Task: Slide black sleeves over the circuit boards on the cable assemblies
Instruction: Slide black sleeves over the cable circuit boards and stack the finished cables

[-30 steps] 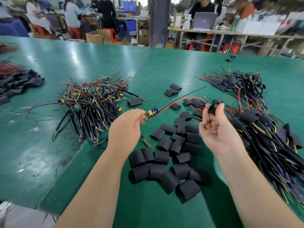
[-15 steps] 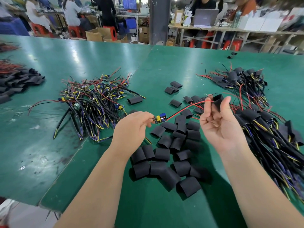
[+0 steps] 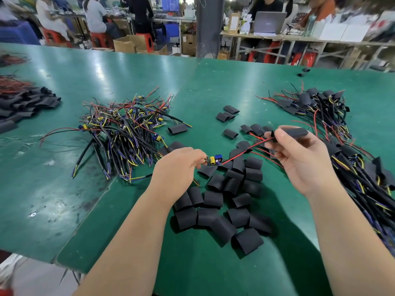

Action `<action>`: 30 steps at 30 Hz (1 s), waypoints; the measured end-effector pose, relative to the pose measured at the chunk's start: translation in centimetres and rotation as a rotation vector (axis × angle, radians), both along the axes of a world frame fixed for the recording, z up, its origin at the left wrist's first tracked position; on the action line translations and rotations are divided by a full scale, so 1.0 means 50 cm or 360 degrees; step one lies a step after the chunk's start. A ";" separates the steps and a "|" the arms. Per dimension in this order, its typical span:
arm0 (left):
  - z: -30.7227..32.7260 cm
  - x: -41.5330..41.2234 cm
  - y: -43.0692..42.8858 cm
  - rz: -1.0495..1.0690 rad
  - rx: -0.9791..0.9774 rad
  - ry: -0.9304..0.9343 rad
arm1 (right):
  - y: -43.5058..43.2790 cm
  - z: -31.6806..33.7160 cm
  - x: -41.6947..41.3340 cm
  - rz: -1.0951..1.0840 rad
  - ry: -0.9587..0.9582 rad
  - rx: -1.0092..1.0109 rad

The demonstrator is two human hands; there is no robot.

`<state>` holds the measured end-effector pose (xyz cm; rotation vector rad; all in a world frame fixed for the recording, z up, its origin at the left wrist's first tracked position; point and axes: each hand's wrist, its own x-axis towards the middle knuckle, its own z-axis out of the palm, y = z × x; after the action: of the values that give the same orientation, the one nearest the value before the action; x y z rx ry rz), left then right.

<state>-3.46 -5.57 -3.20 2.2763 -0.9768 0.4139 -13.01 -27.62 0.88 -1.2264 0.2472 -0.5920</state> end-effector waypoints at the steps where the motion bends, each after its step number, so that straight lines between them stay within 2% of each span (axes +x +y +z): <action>1: 0.002 -0.002 -0.002 -0.0001 -0.0023 -0.0005 | 0.003 0.000 0.000 0.0047 0.0026 -0.0019; 3: 0.005 -0.007 -0.008 0.0006 -0.0060 -0.0024 | 0.018 -0.009 0.004 0.0156 0.0089 0.0012; 6: 0.011 -0.020 -0.015 0.0056 -0.0142 -0.0088 | 0.044 -0.023 0.017 0.0331 0.0043 0.0397; 9: 0.018 -0.028 -0.019 0.0048 -0.0179 -0.0101 | 0.048 -0.018 0.019 0.0450 -0.0210 0.0726; 12: 0.017 -0.029 -0.023 0.0011 -0.0105 -0.0069 | 0.039 -0.011 0.012 0.0691 -0.0430 0.0862; 14: 0.015 -0.030 -0.026 -0.0021 -0.0101 -0.0057 | 0.036 -0.011 0.011 0.0748 -0.0409 0.0749; 17: 0.016 -0.035 -0.030 -0.0063 -0.0202 -0.0045 | 0.051 -0.020 0.019 0.0609 -0.0166 0.0383; 19: 0.017 -0.037 -0.032 -0.0094 -0.0279 -0.0052 | 0.064 -0.030 0.022 0.0592 -0.0075 0.0260; 30: 0.015 -0.033 -0.033 -0.0092 -0.0546 -0.0151 | 0.070 -0.022 0.010 0.0719 -0.0132 0.0199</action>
<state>-5.10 -7.20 -2.47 1.9305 -0.9356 0.6186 -12.50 -24.12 -0.21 -1.0873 -0.0645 -0.2298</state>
